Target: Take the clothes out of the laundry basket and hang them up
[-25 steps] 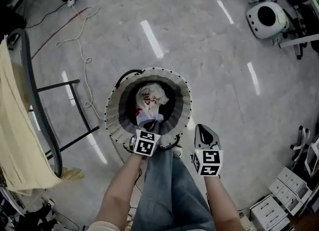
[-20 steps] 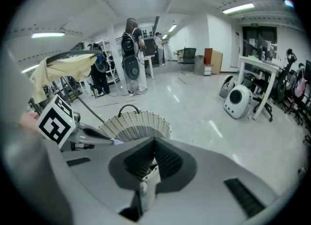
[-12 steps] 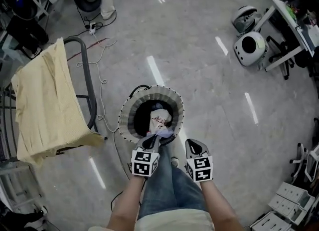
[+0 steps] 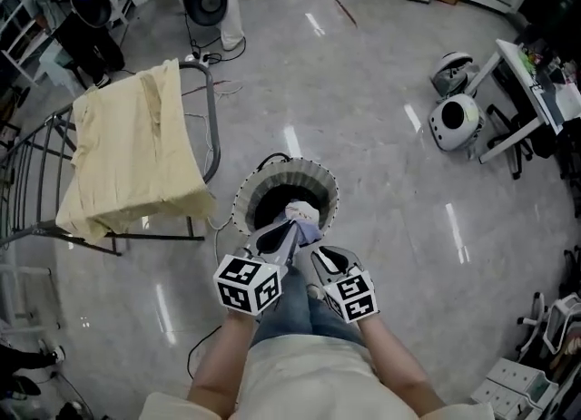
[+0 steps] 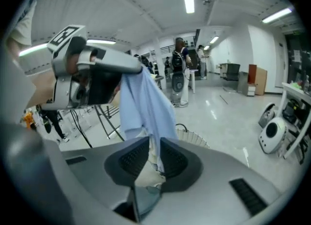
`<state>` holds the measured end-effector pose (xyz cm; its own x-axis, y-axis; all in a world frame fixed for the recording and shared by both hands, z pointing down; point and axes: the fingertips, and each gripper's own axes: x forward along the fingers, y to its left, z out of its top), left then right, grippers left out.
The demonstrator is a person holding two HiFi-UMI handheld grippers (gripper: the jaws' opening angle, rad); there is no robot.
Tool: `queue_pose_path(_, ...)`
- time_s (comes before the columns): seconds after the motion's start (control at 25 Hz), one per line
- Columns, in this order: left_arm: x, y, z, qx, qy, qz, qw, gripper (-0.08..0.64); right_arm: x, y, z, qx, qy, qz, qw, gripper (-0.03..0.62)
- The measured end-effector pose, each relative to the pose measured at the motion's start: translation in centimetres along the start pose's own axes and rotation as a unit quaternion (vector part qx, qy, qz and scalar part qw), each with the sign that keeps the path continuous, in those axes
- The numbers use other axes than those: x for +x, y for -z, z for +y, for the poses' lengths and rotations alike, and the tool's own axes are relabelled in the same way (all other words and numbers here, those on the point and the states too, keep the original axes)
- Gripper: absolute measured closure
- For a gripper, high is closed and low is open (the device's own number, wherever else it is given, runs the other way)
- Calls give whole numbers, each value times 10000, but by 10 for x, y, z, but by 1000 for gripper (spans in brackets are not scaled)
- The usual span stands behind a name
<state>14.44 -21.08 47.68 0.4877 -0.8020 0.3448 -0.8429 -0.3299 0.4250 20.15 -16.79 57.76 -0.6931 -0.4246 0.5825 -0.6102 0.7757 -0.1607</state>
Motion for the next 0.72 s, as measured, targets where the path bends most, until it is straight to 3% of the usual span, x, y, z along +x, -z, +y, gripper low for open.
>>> queue_pose_path(0.2, -28, -58, -34, 109, 274, -646, 9975, 546, 3, -31, 65, -659, -854, -54, 9941, 409)
queue_pose_path(0.32, -48, -81, -43, 235, 305, -921, 9950, 546, 4, -59, 84, -850, -872, -298, 9921, 389)
queue_pose_path(0.48, -90, -92, -29, 301, 86, -1175, 9926, 546, 4, -97, 103, -1164, -630, -580, 9895, 478)
queue_pose_path(0.56, -116, -95, -13, 309, -106, -1303, 9909, 546, 5, -110, 117, -1252, -595, -695, 9879, 573)
queue_pose_path(0.72, -174, -92, 24, 487, -522, -1378, 9879, 545, 9, -128, 166, -1422, -838, -865, 9825, 581)
